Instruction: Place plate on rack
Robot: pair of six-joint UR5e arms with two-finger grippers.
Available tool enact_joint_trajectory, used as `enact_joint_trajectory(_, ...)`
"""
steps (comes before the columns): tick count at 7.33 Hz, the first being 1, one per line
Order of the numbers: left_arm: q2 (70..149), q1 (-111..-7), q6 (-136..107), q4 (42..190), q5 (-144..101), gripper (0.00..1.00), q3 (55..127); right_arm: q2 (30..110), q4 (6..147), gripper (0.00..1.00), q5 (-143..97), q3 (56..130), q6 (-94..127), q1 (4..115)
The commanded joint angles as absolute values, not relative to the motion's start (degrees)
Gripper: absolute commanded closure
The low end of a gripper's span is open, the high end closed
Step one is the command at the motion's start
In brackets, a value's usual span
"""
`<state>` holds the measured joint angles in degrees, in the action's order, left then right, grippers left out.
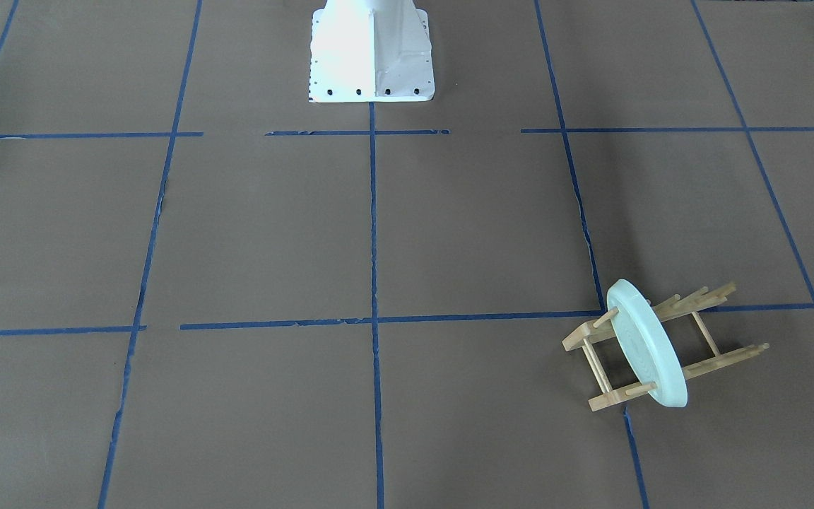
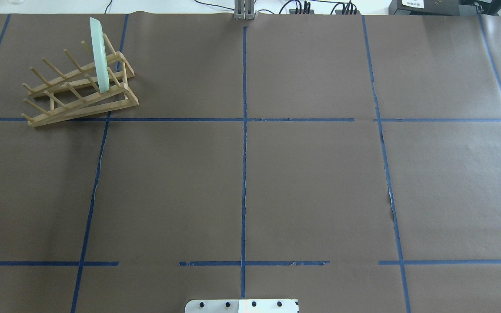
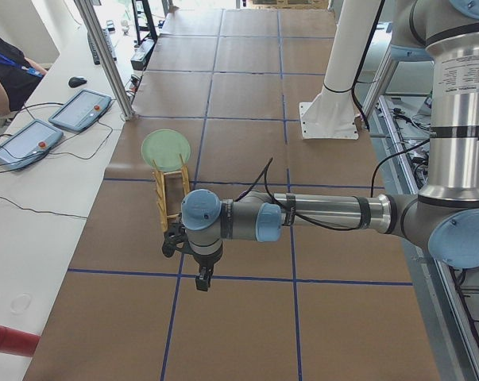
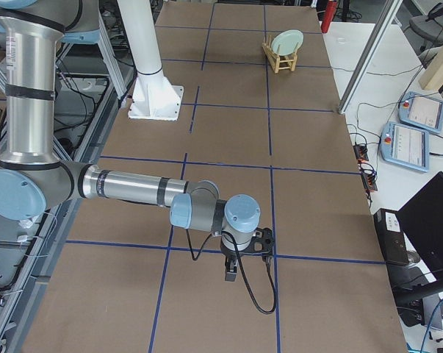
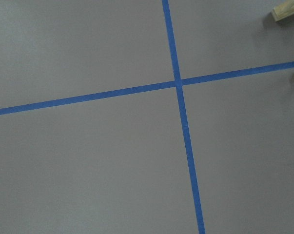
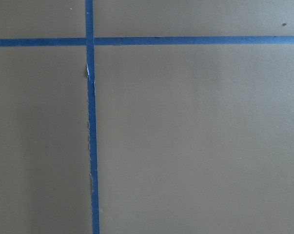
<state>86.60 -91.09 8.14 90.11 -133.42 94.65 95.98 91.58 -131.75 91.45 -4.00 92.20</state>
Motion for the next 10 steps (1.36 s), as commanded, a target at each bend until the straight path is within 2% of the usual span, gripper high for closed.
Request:
enact_joint_trajectory(1, 87.36, -90.88, 8.09, 85.64, -133.5, 0.0, 94.83, 95.98, 91.58, 0.0, -131.75, 91.41, -3.96, 92.2)
enact_joint_trajectory(10, 87.8, -90.44, 8.26, 84.64, -133.68, 0.0, 94.83, 95.98, 91.67, 0.0, -131.75, 91.49, -3.96, 92.2)
